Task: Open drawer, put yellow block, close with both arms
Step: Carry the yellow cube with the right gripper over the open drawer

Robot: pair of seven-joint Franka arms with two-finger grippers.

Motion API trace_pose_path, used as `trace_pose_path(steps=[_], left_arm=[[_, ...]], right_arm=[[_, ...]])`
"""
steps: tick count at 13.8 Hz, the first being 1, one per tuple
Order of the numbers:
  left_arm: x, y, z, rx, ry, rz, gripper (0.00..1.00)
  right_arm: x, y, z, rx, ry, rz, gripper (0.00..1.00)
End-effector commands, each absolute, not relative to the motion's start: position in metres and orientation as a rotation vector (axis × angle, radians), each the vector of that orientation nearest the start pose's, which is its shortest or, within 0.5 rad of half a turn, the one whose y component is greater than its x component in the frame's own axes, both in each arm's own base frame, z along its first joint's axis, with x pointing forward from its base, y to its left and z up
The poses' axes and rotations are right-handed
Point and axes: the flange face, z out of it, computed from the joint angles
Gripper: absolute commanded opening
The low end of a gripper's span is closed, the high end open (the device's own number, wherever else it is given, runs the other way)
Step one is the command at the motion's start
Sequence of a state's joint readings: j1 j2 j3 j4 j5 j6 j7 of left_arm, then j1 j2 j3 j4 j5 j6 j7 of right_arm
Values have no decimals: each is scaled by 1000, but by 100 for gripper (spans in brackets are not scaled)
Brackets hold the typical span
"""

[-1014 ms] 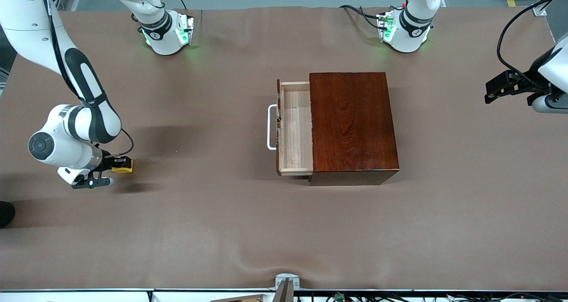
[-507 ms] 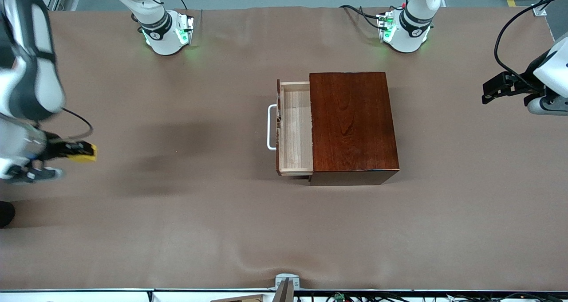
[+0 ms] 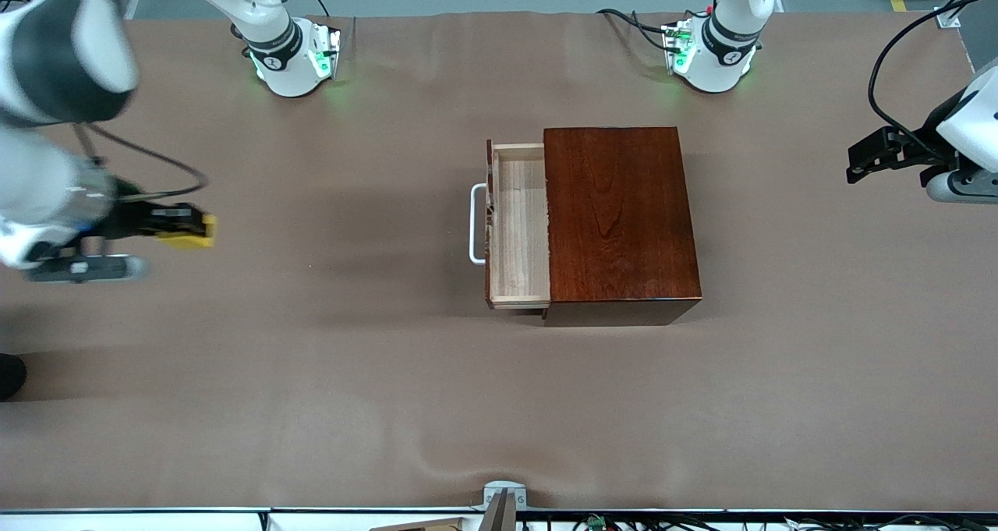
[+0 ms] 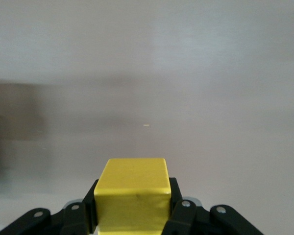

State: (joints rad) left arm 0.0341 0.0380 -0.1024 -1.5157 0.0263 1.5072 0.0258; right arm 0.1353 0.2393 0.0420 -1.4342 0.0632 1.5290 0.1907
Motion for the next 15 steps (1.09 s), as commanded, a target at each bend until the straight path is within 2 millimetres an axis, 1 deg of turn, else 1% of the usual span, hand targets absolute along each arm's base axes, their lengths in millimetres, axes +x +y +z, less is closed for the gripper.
trace_pose_path(steps=[1,2,3,4,6,7,8,10,11,13,14,15], left_arm=[[556,-31,627,-3123,147,71,100],[556,-31,627,-3123,145,71,100],[556,-31,626,-3123,145,74,100],[556,-31,627,-3123,145,71,100],[556,-31,627,-3123,145,71,100],[556,-31,627,-3123,145,71,100],[556,-31,627,-3123,145,71,100],[556,-30,626,-3122,143,74,100],[556,-30,626,-3122,143,74,100],[556,-30,626,-3122,143,74,100],[556,-30,626,-3122,143,74,100],[556,-30,626,-3122,143,74,100]], right_arm=[[591,208,554,-3090,177,229,0],[582,249,559,-3076,205,178,0],[571,288,557,-3068,239,138,0],[561,327,549,-3062,257,113,0],[537,396,532,-3036,306,74,0],[525,428,526,-3025,314,58,0],[519,449,516,-3024,330,69,0],[496,506,499,-3026,332,64,0],[487,528,488,-3024,330,66,0],[474,556,465,-3020,305,52,0],[473,560,455,-3025,302,53,0],[475,561,445,-3036,297,61,0]])
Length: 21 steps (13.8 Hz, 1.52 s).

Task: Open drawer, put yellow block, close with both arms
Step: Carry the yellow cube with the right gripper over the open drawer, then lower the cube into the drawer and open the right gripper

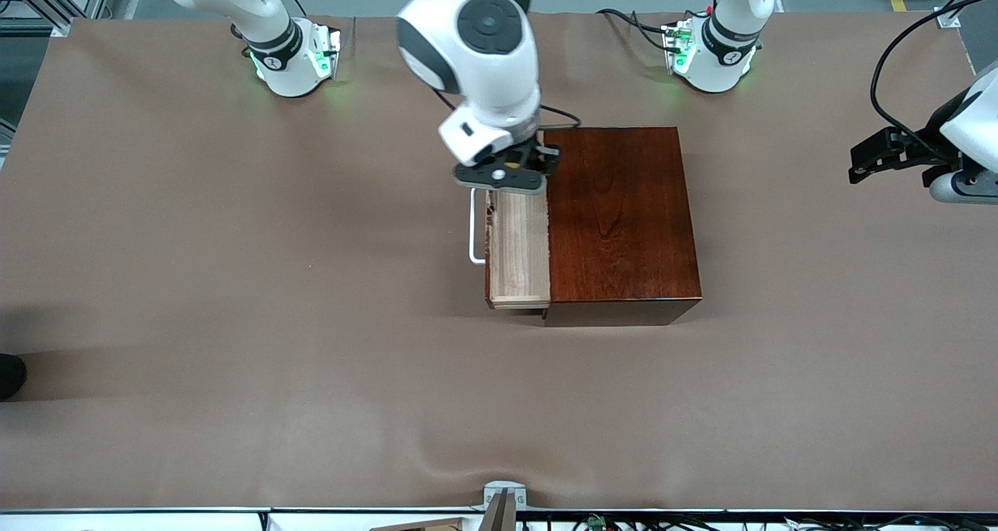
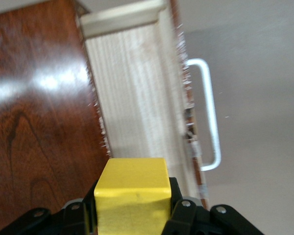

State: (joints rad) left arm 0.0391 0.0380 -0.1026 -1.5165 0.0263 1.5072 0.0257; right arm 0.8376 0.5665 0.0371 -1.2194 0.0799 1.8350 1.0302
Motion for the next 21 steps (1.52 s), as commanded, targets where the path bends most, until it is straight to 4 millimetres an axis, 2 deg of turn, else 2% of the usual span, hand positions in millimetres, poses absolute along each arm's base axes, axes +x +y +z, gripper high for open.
trace_pose_path(steps=[1,4,13,15,18,19,20,21], left_arm=[[556,-30,626,-3122,142,76,100],[556,-30,625,-3122,143,78,100],[556,-30,625,-3122,143,81,100],[556,-31,625,-3122,145,78,100],[556,-31,625,-3122,145,78,100],[556,-31,626,-3122,145,76,100],[556,-31,626,-3122,145,76,100],[556,-31,627,-3122,145,74,100]], right_arm=[[478,559,439,-3049,279,59,0],[485,554,423,-3083,145,58,0],[491,555,384,-3076,140,5,0],[500,545,381,-3081,165,11,0],[500,543,369,-3087,169,18,0],[499,543,368,-3087,171,23,4],[499,542,363,-3090,175,26,19],[499,542,363,-3087,184,28,40]])
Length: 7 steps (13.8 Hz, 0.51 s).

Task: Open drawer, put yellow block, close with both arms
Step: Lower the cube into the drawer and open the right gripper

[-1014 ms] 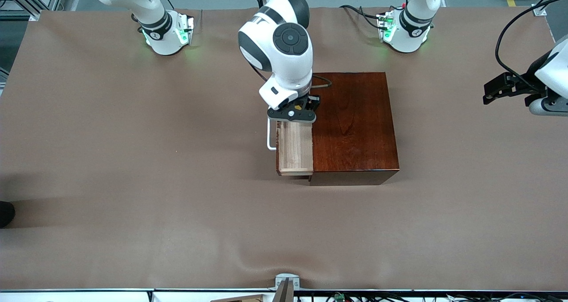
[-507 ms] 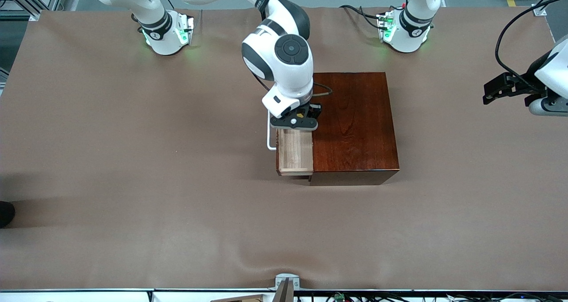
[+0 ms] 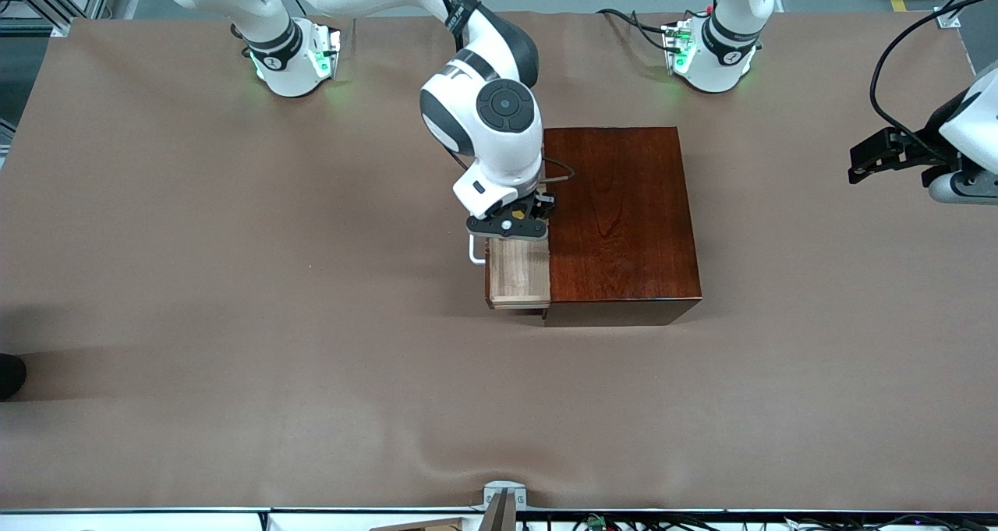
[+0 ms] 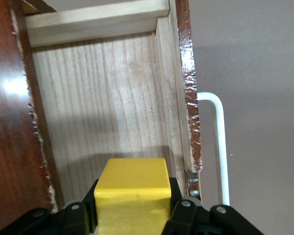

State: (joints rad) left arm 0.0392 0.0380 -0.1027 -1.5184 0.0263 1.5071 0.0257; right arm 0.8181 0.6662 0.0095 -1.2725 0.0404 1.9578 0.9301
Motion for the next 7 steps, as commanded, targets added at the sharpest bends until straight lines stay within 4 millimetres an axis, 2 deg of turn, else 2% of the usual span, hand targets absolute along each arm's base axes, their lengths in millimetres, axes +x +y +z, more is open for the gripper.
trace_pose_path(steps=[1,2,3,7], left_arm=[[556,-31,626,-3122,145,76,100],[556,-31,626,-3122,145,76,100],[556,-31,626,-3122,145,78,100],[556,-32,626,-3121,147,78,100]], right_arm=[[499,542,362,-3087,190,31,50],[499,542,362,-3087,194,31,81],[499,542,364,-3085,196,34,100],[502,538,379,-3070,195,35,100]])
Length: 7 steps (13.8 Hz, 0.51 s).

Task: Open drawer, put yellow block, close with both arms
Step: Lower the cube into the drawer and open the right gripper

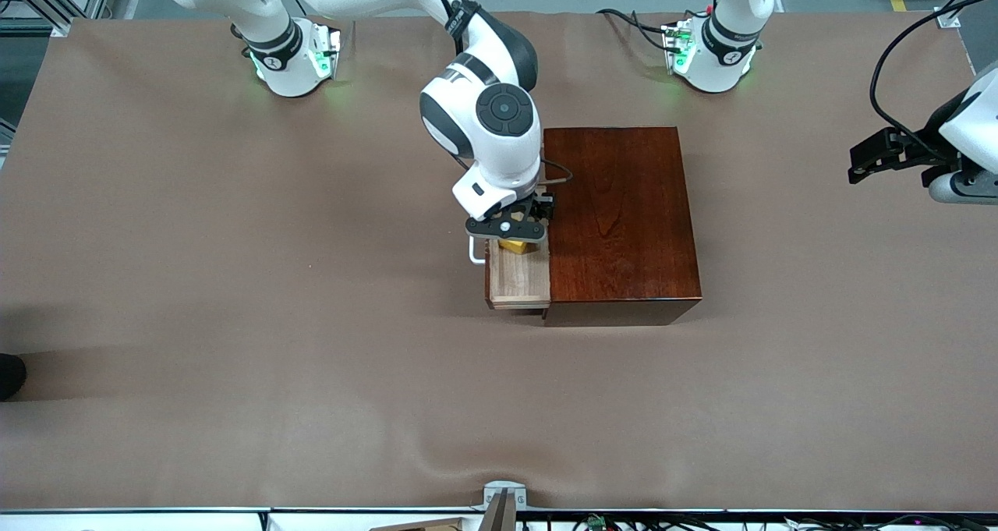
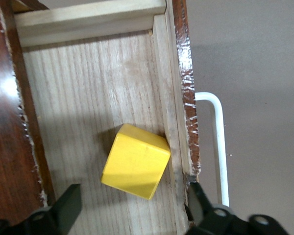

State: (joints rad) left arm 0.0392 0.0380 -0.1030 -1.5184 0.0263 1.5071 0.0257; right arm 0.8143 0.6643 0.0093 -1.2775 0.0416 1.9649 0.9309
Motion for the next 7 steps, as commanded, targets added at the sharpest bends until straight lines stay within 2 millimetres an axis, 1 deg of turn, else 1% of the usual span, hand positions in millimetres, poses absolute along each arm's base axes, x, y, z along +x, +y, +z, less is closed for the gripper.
trace_pose_path(steps=[1,2,3,4,5,6,7], left_arm=[[556,-33,626,-3122,145,76,100],[556,-35,627,-3122,114,73,100],[556,-45,627,-3121,83,72,100],[556,-58,626,-3120,59,69,100],[556,-72,624,-3118,32,72,100],[557,-91,622,-3119,3,72,100],[558,-109,621,-3121,-40,69,100]], right_arm=[[502,536,381,-3077,200,47,100],[503,529,400,-3076,209,47,100],[504,522,416,-3071,216,40,100],[511,512,424,-3073,235,43,100],[520,496,437,-3075,263,42,100],[531,478,445,-3080,287,47,100],[537,465,447,-3099,251,65,100]])
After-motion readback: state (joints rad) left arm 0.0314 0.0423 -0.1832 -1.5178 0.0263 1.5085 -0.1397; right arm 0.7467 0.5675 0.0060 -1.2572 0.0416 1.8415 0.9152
